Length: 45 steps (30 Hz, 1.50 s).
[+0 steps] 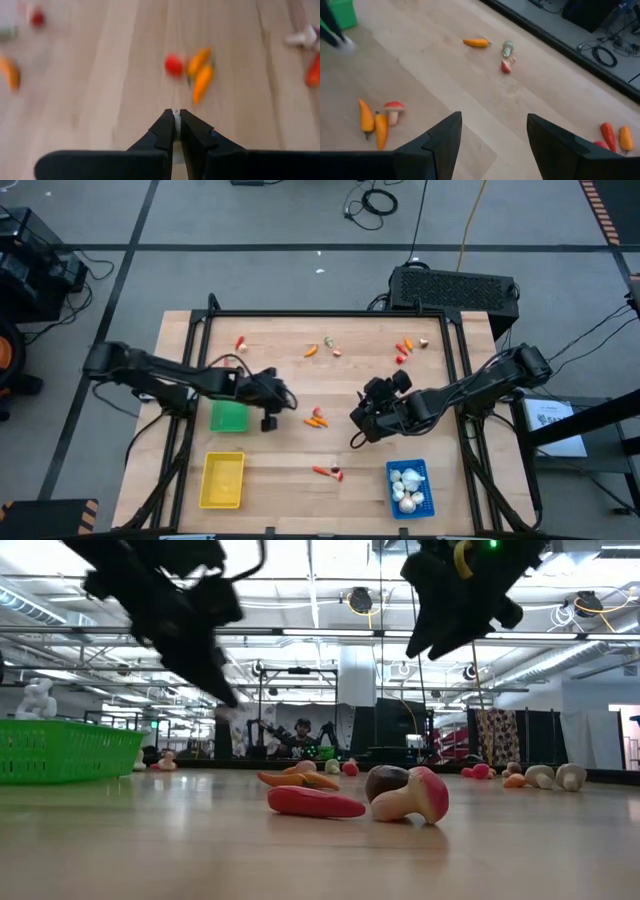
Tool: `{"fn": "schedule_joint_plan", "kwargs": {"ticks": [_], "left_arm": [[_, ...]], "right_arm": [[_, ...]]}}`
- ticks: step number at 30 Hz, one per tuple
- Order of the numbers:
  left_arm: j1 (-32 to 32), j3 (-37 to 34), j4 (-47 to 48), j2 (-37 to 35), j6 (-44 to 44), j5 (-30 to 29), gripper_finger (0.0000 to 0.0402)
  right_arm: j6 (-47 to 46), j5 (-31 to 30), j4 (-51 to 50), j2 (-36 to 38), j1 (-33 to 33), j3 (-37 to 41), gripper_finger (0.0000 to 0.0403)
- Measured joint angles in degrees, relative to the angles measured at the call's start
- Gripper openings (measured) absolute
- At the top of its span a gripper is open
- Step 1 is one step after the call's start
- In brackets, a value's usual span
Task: Sort produce into baskets
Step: Put the brown mushroom into the green bin
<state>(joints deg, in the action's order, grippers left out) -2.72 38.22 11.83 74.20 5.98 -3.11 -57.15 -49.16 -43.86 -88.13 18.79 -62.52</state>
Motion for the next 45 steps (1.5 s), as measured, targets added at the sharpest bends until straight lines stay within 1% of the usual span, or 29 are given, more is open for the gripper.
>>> {"fn": "schedule_joint_plan", "kwargs": {"ticks": [3, 7, 9, 12, 19, 23, 31, 40, 45], "left_arm": [[-1.7, 0.0, 13.2, -5.2, 5.4, -1.8, 0.0028], [-4.8, -0.1, 25.4, -10.2, 12.2, -9.3, 0.0029], [-6.1, -0.1, 29.8, -11.7, 15.8, -12.6, 0.0029], [-8.1, -0.1, 35.1, -13.2, 21.4, -15.9, 0.0029], [-11.9, -0.1, 43.4, -13.7, 33.1, -19.5, 0.0029], [-12.7, -0.2, 44.5, -13.5, 36.9, -19.8, 0.0029], [-12.8, -0.2, 44.3, -13.5, 37.1, -22.5, 0.0029], [-12.8, -0.4, 44.4, -13.5, 36.7, -22.7, 0.0029], [-12.8, -3.2, 44.2, -13.5, 37.2, -22.0, 0.0031]], "right_arm": [[-2.2, 0.2, 0.1, 0.0, 0.0, 0.3, 0.0215], [-1.9, 0.4, 3.8, 0.0, 0.1, 0.3, 0.0215], [-0.8, 1.7, 6.0, 0.0, 0.2, 0.3, 0.0215], [0.9, 3.0, 8.9, 0.0, 0.2, 0.3, 0.0215], [1.0, 3.0, 10.2, 0.0, 0.6, 0.3, 0.0215], [0.9, 3.0, 10.2, 0.0, 1.6, 0.3, 0.0215], [0.9, 3.0, 10.3, 0.0, 2.3, 0.3, 0.0215], [1.0, 3.0, 10.2, 0.0, 2.3, 0.3, 0.0215], [1.1, 3.0, 10.2, 0.0, 2.3, 0.3, 0.0215]]}}
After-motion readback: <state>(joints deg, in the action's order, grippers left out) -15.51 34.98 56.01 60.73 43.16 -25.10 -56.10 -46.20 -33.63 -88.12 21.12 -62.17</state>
